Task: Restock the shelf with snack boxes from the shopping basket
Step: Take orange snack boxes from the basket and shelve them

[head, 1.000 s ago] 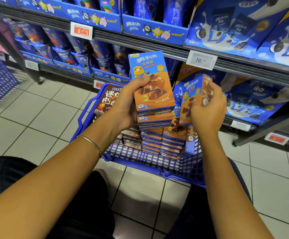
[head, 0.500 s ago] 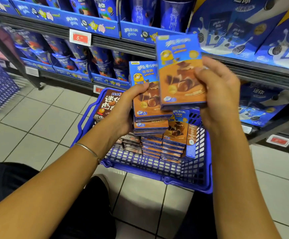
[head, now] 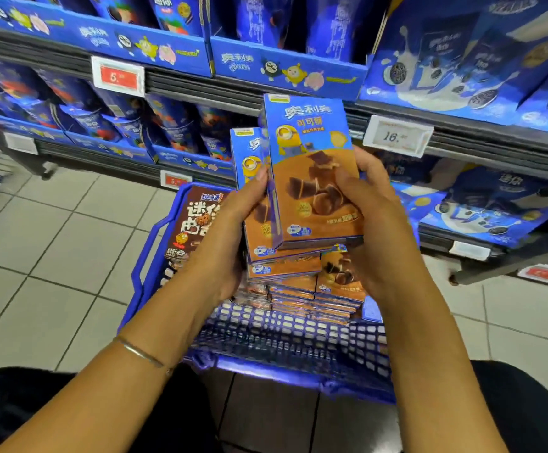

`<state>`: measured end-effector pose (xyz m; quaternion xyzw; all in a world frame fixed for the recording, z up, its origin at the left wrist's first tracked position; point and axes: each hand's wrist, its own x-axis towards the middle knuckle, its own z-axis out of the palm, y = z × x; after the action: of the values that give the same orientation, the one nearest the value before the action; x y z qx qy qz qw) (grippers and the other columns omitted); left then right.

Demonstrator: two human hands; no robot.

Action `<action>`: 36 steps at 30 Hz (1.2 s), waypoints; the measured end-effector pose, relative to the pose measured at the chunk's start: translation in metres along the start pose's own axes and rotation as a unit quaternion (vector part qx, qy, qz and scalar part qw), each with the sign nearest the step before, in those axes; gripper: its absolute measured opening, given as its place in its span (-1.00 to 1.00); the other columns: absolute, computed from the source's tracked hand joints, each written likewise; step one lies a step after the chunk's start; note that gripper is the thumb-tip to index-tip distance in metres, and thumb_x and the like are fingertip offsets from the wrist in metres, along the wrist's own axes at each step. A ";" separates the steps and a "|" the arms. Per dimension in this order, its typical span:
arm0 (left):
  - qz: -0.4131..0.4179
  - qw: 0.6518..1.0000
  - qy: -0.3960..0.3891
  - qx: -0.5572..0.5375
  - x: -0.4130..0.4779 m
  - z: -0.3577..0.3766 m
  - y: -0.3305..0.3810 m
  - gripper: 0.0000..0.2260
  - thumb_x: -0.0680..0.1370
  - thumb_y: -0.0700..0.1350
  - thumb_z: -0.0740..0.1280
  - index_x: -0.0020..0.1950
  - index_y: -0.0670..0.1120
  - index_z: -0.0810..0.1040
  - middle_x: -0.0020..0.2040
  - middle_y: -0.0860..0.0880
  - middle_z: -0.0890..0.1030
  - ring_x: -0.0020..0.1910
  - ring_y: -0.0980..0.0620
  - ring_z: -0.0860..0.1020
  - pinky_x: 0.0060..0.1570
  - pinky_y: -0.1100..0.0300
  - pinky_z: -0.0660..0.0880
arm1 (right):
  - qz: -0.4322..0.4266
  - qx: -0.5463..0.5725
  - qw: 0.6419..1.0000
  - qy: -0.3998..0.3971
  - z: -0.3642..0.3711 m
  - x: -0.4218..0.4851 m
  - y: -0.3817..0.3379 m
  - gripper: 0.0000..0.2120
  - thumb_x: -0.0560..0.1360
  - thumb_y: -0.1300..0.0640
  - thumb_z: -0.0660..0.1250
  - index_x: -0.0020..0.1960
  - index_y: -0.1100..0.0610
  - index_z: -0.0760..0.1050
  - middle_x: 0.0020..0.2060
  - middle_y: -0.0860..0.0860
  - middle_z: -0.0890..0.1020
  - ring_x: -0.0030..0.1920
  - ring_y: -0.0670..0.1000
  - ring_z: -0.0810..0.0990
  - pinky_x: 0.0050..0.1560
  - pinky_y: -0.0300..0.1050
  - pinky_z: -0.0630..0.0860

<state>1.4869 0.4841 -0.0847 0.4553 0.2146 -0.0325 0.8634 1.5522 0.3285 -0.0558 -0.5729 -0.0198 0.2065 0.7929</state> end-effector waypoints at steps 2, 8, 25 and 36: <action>-0.010 1.000 0.006 -0.009 0.002 0.001 0.002 -0.62 0.57 0.23 0.36 0.27 0.07 0.71 0.25 -0.12 0.72 0.18 -0.15 0.72 0.08 -0.05 0.67 | 0.021 -0.020 1.000 0.010 0.000 0.005 -0.006 -0.62 0.50 0.07 0.38 0.31 0.02 0.53 -0.08 0.12 0.73 -0.16 0.07 0.71 -0.12 0.00 0.62; -0.074 0.995 0.039 -0.049 -0.026 0.008 0.031 -0.55 0.46 0.26 0.43 0.23 0.04 0.73 0.23 -0.13 0.72 0.14 -0.16 0.73 0.02 -0.04 0.68 | 0.101 -0.072 0.992 0.032 0.034 -0.003 -0.042 -0.72 0.44 0.10 0.36 0.15 0.05 0.61 -0.04 0.13 0.72 -0.14 0.09 0.69 0.02 0.09 0.59; -0.026 0.997 0.056 -0.050 -0.280 0.185 0.350 -0.76 0.59 0.09 0.37 0.06 0.03 0.79 0.05 -0.10 0.78 -0.05 -0.09 0.77 -0.13 0.04 0.69 | 0.123 -0.125 0.984 -0.034 0.213 -0.153 -0.416 -0.70 0.41 0.05 0.34 0.12 0.05 0.61 -0.04 0.08 0.75 -0.11 0.09 0.72 -0.11 -0.02 0.63; 0.121 0.992 -0.025 -0.005 -0.381 0.305 0.489 -0.71 0.56 0.07 0.31 -0.01 0.00 0.81 -0.02 -0.08 0.79 -0.10 -0.02 0.77 -0.17 0.14 0.68 | -0.019 -0.072 0.995 -0.070 0.253 -0.233 -0.601 -0.70 0.32 -0.03 0.47 0.03 0.01 0.66 -0.04 0.10 0.75 -0.13 0.06 0.70 -0.01 0.07 0.57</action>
<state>1.3691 0.4724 0.5955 0.4728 0.1362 0.0617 0.8684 1.4541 0.3196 0.6299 -0.6125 -0.1010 0.2291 0.7498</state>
